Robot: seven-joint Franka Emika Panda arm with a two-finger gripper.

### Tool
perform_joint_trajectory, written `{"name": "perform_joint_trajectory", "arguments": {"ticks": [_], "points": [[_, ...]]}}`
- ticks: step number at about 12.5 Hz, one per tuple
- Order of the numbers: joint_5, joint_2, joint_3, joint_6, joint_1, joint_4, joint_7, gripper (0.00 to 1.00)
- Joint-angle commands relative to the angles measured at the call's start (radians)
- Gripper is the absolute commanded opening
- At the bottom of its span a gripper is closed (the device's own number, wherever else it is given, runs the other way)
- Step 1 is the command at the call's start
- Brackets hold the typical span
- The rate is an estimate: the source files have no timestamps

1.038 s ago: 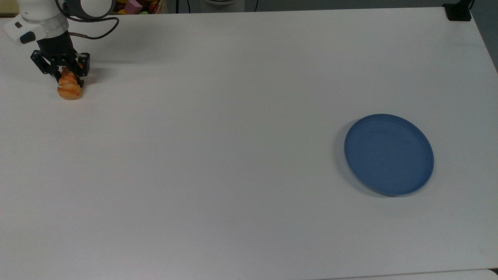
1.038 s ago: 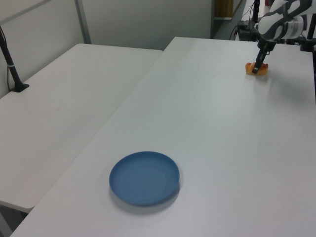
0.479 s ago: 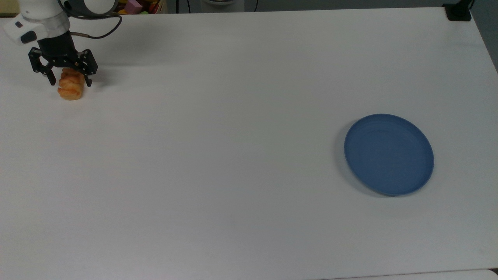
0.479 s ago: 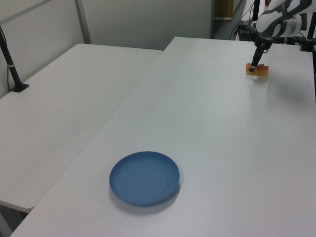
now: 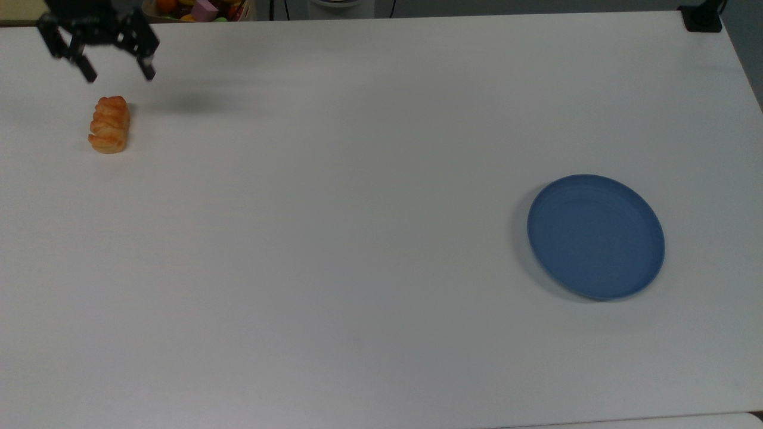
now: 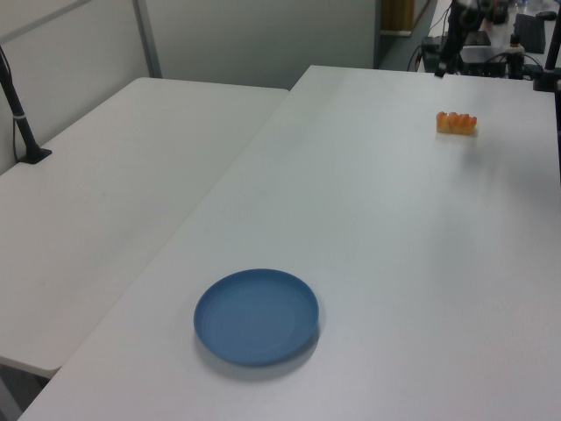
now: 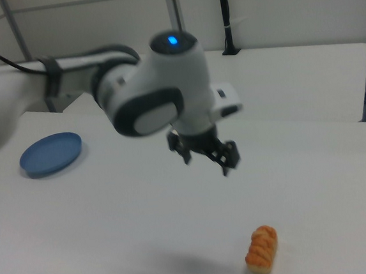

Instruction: Put the bread on the table

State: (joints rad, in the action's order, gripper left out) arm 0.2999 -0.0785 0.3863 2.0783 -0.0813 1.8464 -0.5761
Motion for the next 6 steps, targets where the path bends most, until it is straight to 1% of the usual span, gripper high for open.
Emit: {"name": "perform_joint_trajectory", "arguments": {"ticks": [1, 4, 5, 6], "points": [[-0.048, 0.135, -0.081, -0.214, 0.014, -0.036, 0.223, 1.0], [-0.05, 0.172, -0.153, -0.375, 0.018, -0.102, 0.356, 1.0], [-0.05, 0.177, -0.19, -0.414, 0.018, -0.12, 0.417, 1.0], [-0.054, 0.178, -0.245, -0.444, 0.018, -0.151, 0.511, 1.0]]}}
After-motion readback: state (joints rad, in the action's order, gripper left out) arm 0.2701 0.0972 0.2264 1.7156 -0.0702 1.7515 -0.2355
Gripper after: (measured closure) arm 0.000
